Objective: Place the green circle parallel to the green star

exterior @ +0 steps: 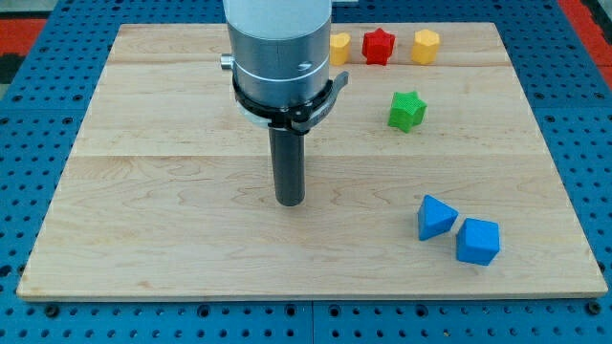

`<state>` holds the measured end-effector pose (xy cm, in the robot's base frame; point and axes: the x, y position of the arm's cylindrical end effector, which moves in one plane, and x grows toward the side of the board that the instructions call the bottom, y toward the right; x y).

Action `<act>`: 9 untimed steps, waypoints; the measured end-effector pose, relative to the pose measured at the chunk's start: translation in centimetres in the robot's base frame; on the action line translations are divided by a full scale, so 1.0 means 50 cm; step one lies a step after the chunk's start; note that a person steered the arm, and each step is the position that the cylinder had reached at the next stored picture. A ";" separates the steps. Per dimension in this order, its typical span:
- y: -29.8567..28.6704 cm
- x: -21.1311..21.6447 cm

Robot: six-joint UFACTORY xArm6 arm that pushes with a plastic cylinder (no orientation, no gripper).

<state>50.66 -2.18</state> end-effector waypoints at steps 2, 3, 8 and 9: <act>0.000 0.002; -0.028 -0.019; 0.045 -0.210; 0.054 -0.208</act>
